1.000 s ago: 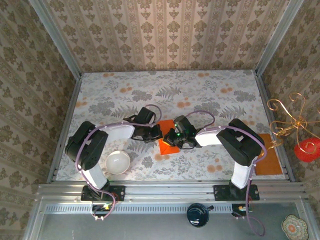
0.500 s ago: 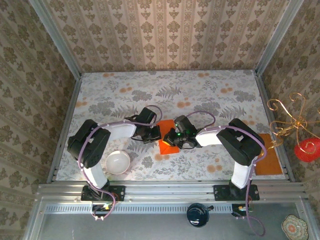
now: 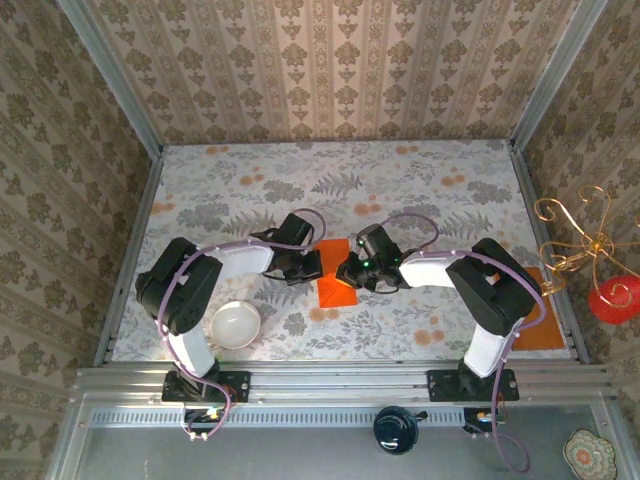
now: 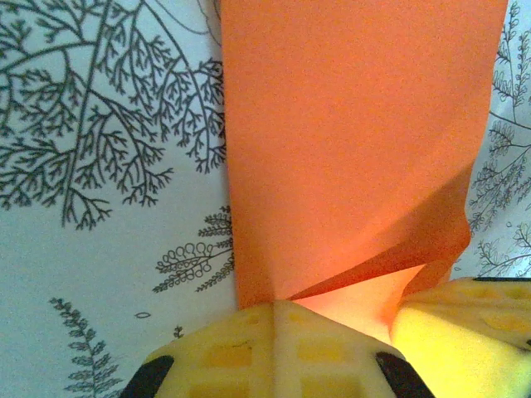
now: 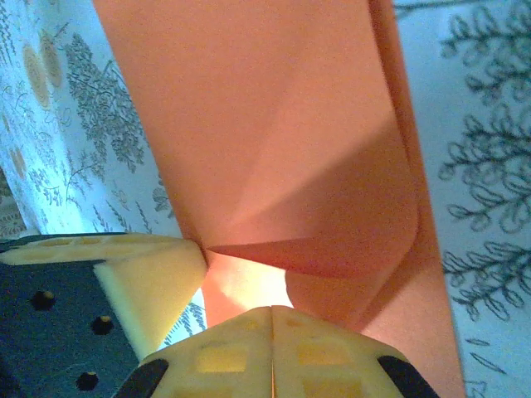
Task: Fold a paper plane with a square sheet of paper (pick it up from the middle)
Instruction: Fold the triangle a second time at the center of the table.
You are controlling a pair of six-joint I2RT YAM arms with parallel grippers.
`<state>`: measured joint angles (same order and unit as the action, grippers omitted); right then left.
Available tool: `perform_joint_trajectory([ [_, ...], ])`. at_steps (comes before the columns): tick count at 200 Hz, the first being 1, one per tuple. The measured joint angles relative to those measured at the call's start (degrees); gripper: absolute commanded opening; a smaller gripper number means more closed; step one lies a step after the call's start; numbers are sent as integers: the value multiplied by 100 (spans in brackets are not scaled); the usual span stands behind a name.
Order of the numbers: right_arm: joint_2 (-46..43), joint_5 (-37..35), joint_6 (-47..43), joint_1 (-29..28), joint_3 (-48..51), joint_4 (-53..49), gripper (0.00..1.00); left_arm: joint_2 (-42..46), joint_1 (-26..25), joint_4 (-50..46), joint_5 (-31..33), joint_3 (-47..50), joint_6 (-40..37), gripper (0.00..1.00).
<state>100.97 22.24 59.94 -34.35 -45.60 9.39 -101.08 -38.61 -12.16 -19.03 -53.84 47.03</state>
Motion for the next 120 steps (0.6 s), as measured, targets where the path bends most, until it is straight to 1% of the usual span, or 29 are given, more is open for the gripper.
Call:
perform_joint_trajectory([
  [71,116,-234,-146,61,-144,-295,9,-24,0,-70,0,-66,-39,0],
  [120,120,-348,101,57,-168,-358,9,-15,0,-131,26,-103,-79,0],
])
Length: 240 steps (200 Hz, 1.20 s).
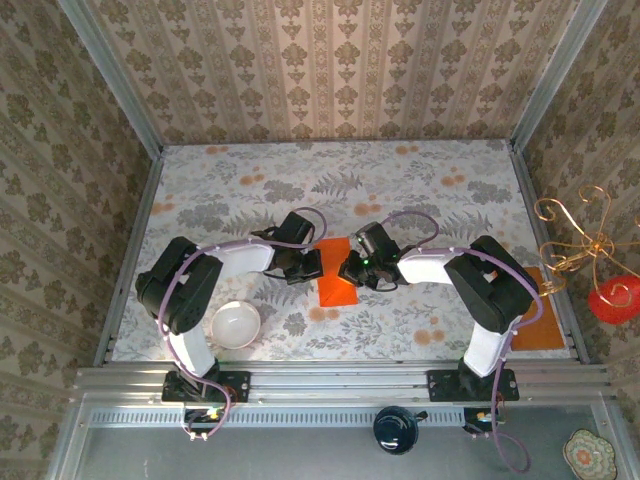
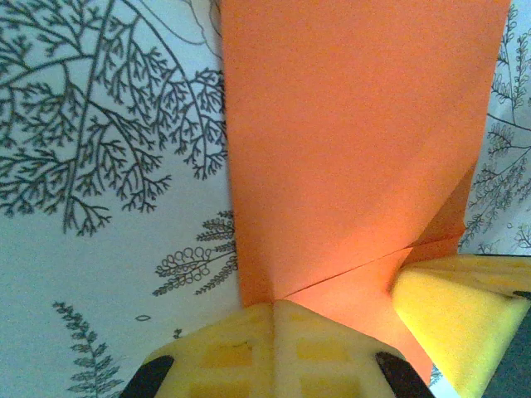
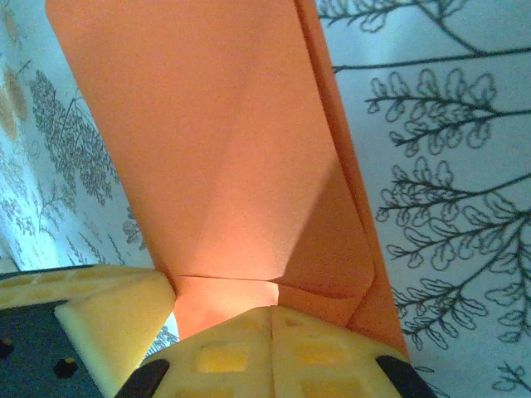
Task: Fold a paper plane with a square sheet of paper (pick it up from the middle)
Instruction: Fold the triangle a second time at the center of the table.
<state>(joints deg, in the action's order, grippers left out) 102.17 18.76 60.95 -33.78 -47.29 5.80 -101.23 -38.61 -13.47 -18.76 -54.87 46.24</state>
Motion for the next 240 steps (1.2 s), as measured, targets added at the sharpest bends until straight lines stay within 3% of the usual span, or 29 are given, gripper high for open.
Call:
perform_joint_trajectory([
  [79,-2,-42,562,0,63,125,8,885,-579,103,120,310,195,5],
  [115,-2,-44,660,0,63,129,8,791,-791,173,48,501,367,4],
  [240,0,-48,682,0,63,125,7,448,-791,-55,-22,509,343,3],
])
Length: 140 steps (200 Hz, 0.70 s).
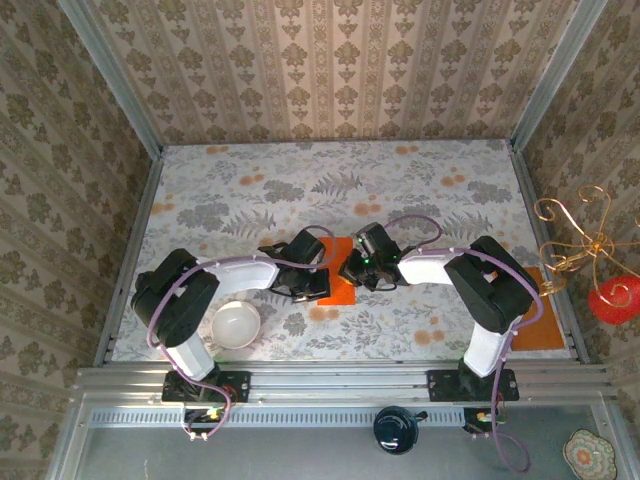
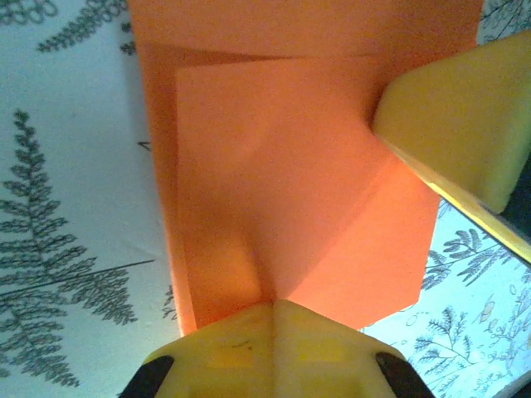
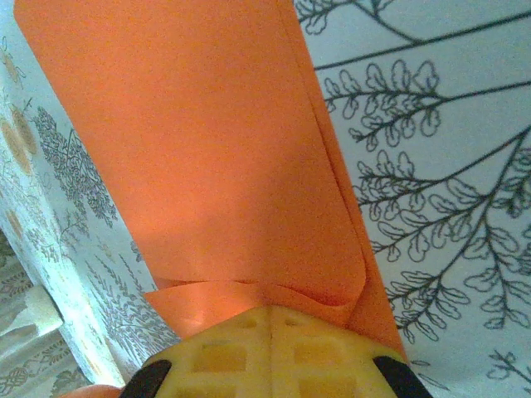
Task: Fold a paper plane with a square sheet of paper (pick it up from the middle)
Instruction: Fold the triangle a second time at the center of the table.
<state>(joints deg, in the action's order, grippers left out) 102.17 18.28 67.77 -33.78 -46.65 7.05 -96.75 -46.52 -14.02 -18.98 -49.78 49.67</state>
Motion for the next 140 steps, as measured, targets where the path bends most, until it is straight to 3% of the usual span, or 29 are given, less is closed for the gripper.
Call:
perform_joint_trajectory([
  [140,7,-9,-2,0,0,0,7,35,52,-313,216,-66,-120,3],
])
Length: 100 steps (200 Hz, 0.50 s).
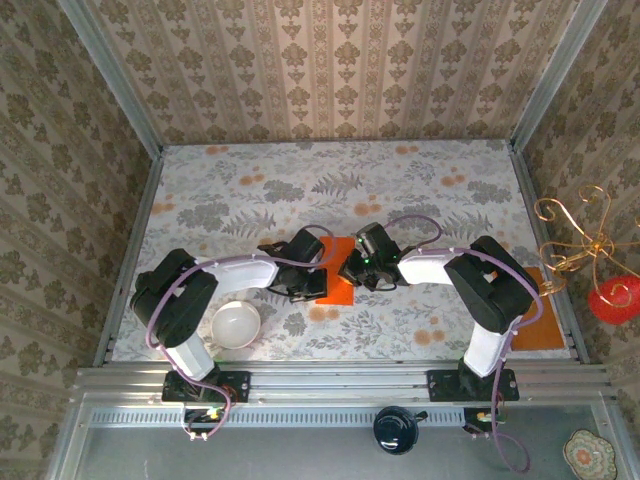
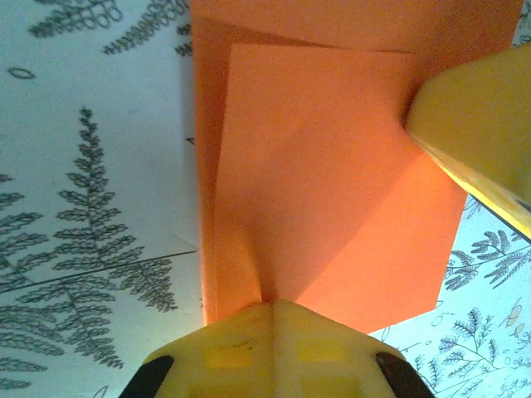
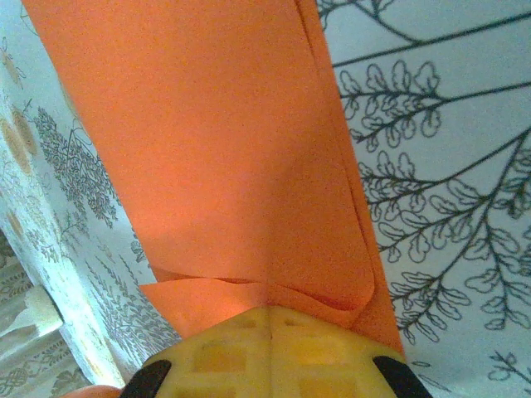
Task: Fold a paper plane with a square sheet of paper (pick it up from the middle)
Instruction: Fold the triangle a second time at the center of the table.
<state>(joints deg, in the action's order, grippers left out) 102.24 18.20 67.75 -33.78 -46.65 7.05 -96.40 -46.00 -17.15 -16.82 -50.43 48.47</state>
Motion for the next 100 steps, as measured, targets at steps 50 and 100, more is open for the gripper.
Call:
perform_joint_trajectory([
  [50,0,0,0,0,0,2,7,103,39,-98,44,0,-52,3],
  [100,4,0,0,0,0,2,7,122,94,-170,87,0,-72,3],
])
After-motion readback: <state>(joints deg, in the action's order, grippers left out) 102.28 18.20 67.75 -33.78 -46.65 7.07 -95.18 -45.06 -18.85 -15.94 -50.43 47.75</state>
